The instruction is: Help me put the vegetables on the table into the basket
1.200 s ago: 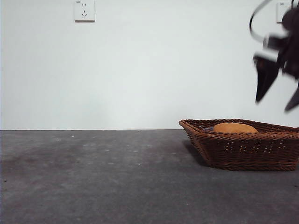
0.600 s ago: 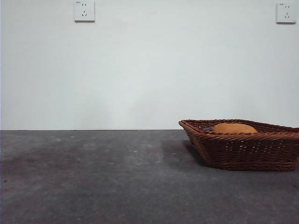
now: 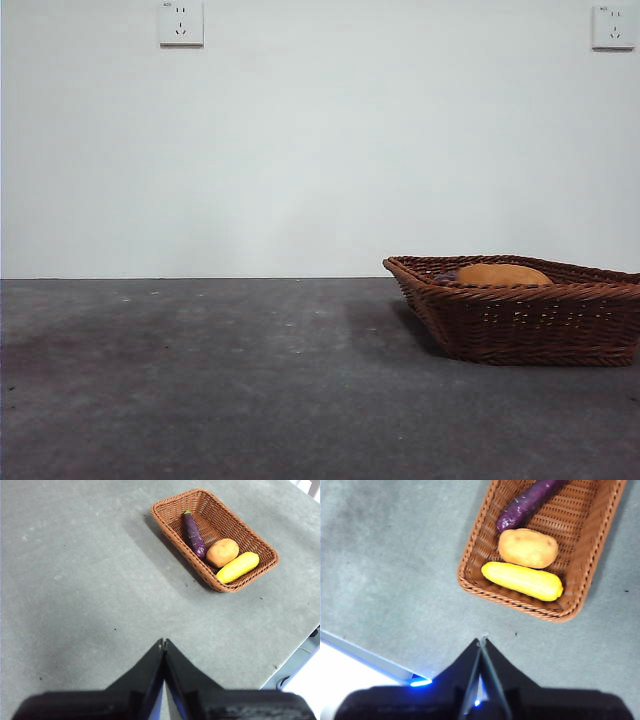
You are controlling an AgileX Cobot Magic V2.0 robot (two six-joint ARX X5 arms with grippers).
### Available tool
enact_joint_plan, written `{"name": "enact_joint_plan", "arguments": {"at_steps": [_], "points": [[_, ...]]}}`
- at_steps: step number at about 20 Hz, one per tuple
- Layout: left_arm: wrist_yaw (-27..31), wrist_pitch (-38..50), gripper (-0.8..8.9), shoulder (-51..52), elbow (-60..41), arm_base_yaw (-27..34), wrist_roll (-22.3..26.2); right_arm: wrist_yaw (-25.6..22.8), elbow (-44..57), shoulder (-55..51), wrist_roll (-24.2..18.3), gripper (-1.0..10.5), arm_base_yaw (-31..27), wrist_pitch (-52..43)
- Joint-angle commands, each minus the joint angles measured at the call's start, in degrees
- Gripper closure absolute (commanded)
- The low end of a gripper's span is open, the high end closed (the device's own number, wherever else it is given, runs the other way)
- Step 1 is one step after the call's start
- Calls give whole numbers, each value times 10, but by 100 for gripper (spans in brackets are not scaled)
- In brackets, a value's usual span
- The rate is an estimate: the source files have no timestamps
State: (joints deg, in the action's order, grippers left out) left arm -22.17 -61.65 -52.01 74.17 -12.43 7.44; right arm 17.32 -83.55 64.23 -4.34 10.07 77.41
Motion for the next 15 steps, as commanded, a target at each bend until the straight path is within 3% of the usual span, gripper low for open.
{"name": "enact_joint_plan", "arguments": {"at_steps": [1, 8, 15], "points": [[-1, 4, 817, -5, 1, 2, 5, -10, 0, 2, 1, 946, 1, 2], [-3, -15, 817, -21, 1, 1, 5, -41, 0, 5, 1, 946, 1, 2], [-3, 58, 817, -21, 1, 2, 20, -54, 0, 5, 1, 946, 1, 2]]}}
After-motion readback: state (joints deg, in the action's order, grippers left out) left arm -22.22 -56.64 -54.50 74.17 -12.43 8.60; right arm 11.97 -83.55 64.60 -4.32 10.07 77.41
